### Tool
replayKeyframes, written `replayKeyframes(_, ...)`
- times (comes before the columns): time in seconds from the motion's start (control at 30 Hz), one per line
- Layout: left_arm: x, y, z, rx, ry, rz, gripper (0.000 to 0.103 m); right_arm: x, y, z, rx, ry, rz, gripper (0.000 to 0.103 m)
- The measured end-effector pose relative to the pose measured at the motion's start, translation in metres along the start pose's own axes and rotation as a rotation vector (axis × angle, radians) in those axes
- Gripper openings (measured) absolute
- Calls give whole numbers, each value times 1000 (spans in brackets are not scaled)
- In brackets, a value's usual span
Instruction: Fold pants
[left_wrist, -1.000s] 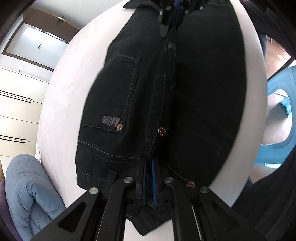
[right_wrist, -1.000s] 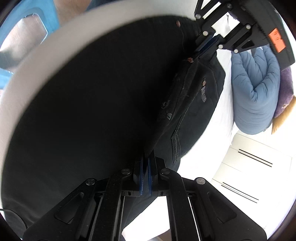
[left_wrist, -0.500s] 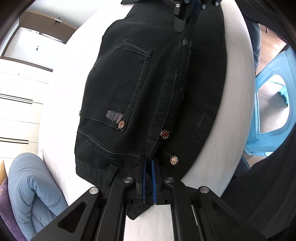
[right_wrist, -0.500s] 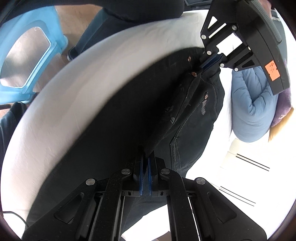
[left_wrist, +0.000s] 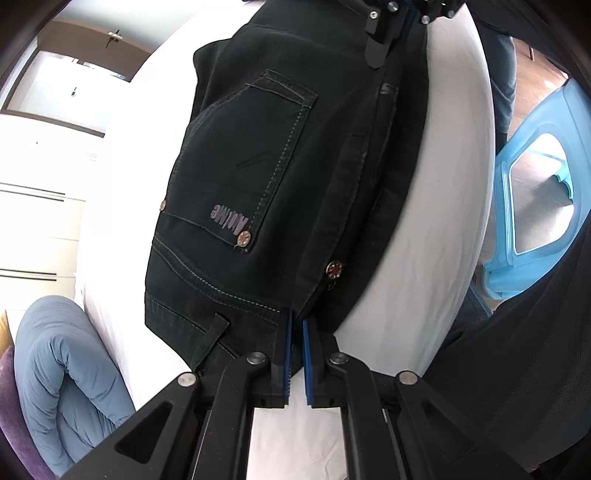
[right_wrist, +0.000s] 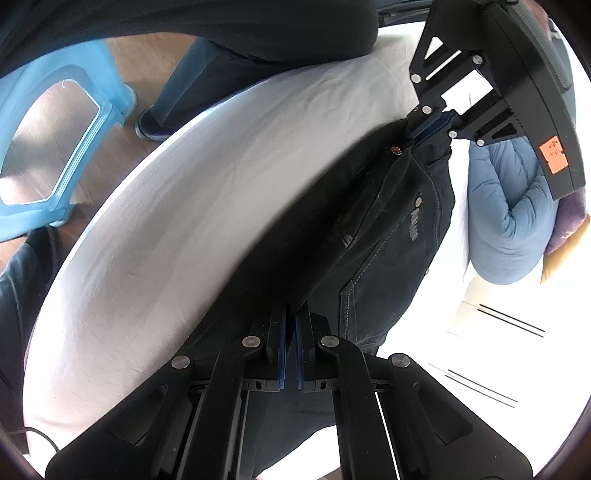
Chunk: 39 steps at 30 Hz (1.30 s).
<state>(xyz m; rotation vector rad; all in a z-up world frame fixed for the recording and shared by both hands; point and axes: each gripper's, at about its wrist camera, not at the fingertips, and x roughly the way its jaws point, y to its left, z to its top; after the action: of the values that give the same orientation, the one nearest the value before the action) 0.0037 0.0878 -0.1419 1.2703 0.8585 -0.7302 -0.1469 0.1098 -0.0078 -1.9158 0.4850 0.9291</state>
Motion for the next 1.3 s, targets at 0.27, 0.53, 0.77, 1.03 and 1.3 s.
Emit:
replayKeyframes(0.27,3,1,-5,-17,6,-10,5,14,-12,13,10,9,9,3)
replayKeyframes(0.53,8,-3,-3,-64,-2,39,8,29,-4,21,69,46,27,5)
replayKeyframes(0.77,-29,16,-3,-228,-22,5,46,35,6,23,195,58,-79,5)
replayKeyframes(1.03,-22,72,68,-585,-158,-104,46,37,13,33,386,122,-206,5)
replayKeyframes(1.3,29,52,82,-645,-73,-174,38,5,15,7,732,125,-219,75)
